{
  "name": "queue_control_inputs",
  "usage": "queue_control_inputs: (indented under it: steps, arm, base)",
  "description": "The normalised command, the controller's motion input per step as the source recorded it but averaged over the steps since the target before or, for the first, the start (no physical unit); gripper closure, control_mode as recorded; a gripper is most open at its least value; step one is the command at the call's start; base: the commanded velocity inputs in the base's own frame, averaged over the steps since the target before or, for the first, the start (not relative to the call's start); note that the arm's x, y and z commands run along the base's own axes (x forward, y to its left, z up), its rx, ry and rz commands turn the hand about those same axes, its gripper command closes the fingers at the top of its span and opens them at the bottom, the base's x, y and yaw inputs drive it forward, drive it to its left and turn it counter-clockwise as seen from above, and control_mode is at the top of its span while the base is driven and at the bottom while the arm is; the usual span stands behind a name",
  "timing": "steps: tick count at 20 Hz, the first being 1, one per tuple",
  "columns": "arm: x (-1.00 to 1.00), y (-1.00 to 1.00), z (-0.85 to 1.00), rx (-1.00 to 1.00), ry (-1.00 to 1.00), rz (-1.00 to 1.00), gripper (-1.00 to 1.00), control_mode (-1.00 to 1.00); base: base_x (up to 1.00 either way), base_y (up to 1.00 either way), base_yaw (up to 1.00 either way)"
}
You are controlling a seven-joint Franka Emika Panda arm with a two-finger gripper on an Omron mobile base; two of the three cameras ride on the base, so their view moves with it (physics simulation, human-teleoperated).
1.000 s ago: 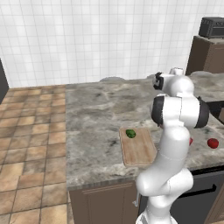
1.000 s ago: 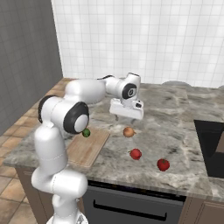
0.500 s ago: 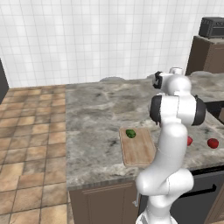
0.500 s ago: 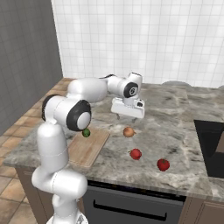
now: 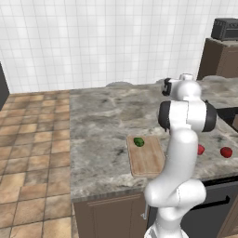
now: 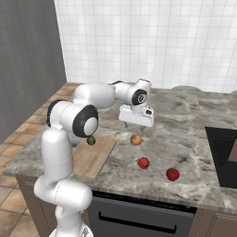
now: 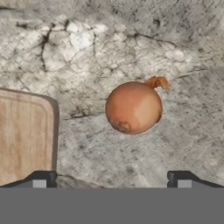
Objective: Place the avocado, onion, tomato, and bell pepper on the cutting board.
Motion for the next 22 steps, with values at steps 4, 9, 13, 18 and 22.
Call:
queue_control_inputs:
  steps: [4,9,13,18,22]
  arm:
    - [0.07,-0.06,-0.17,0.0,0.0,0.0,-1.0,-1.0]
    - [0.15,0.0,-0.13,0.0,0.0,0.0,-1.0,-1.0]
    - [0.17,0.0,-0.14,0.0,0.0,0.0,-1.0,-1.0]
    - [0.15,-0.02,-0.2,0.0,0.02,0.0,-1.0,-1.0]
    - [0.12,-0.09,-0.23,0.0,0.02,0.0,-1.0,-1.0]
  base:
    - [0.0,0.0,0.0]
    - [0.0,0.0,0.0]
    - [0.0,0.0,0.0]
    - [0.0,0.0,0.0]
    - [0.0,0.0,0.0]
